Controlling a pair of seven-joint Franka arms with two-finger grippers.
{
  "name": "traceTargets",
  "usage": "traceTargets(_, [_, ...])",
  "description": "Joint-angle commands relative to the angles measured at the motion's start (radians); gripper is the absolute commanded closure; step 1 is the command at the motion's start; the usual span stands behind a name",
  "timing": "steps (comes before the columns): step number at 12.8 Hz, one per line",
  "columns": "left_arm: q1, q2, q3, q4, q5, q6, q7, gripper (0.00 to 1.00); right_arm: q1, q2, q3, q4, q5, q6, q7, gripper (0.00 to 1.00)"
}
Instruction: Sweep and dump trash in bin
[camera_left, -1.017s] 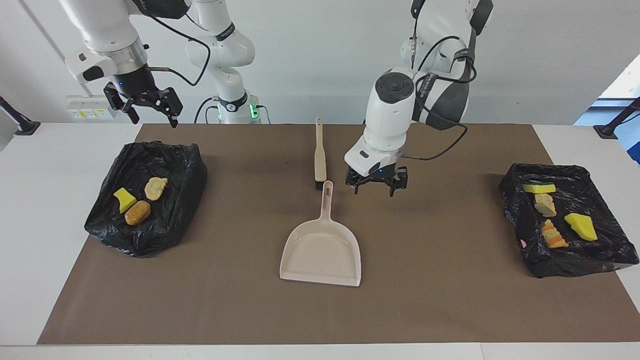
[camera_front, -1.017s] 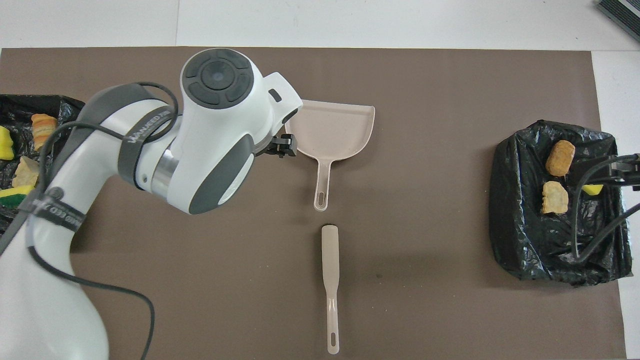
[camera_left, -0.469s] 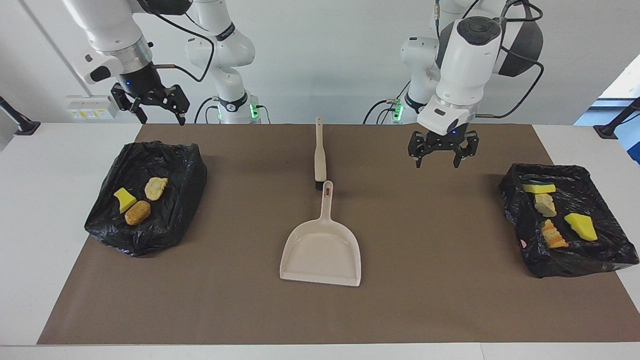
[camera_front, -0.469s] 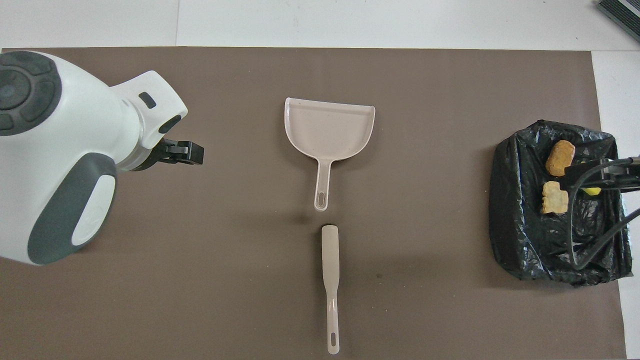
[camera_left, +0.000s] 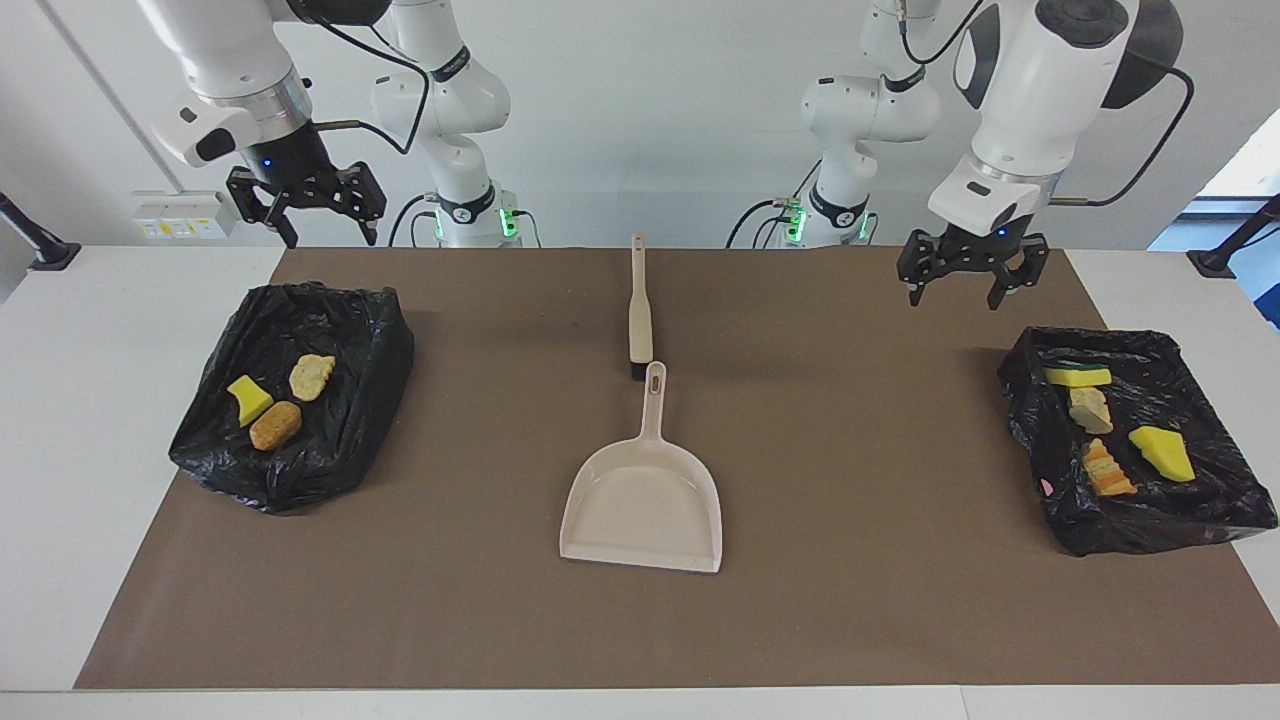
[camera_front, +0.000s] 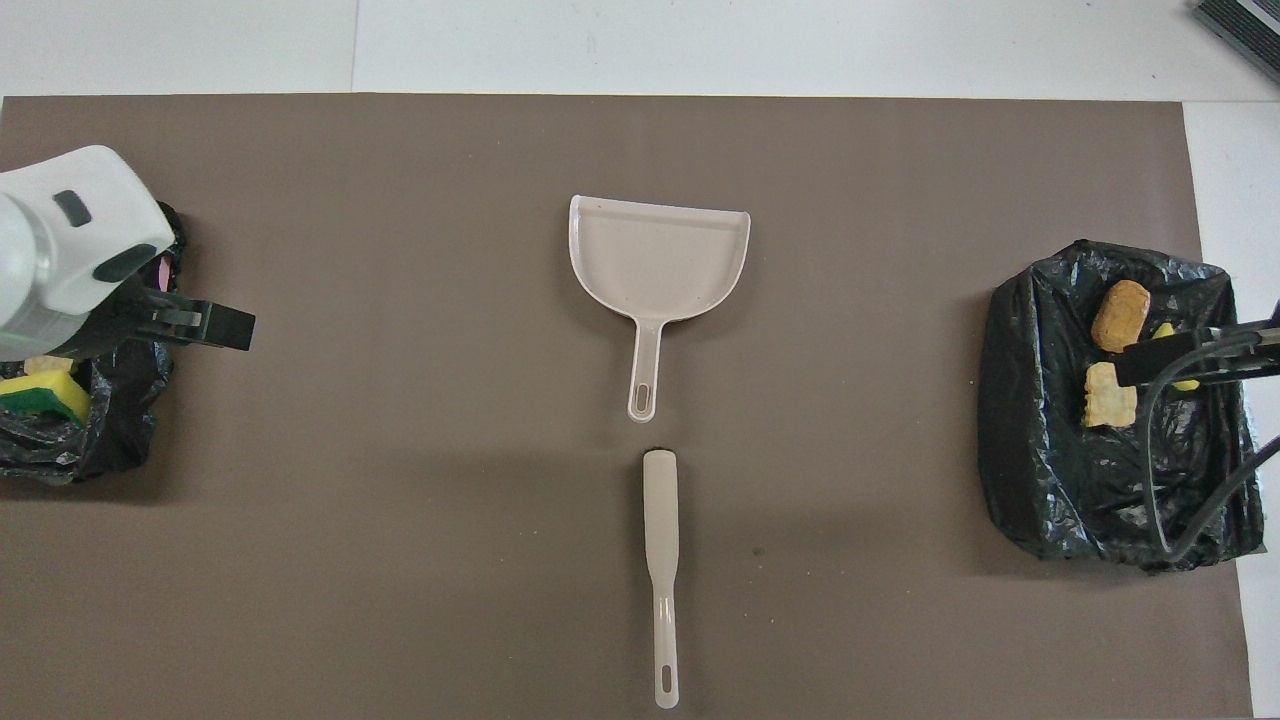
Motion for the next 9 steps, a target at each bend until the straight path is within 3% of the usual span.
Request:
traceTargets(1, [0.070,0.003,-0.011,0.095,-0.055,-0.105,0.097,0.00,-0.012,-0.004,0.001,0.002,0.001,0.004,-0.023,0.00])
traceTargets(6, [0.101,0.078,-0.027,0.319,-0.050,-0.306,0.108,0.00,-0.012,-0.012,-0.007,-0.012,0.008,0.010,-0.008,0.00])
traceTargets(9, [0.095,0.078,-0.038,0.323,-0.043,-0.302,0.102,0.00,-0.012,-0.010,-0.007,-0.012,0.008,0.018,-0.008,0.00])
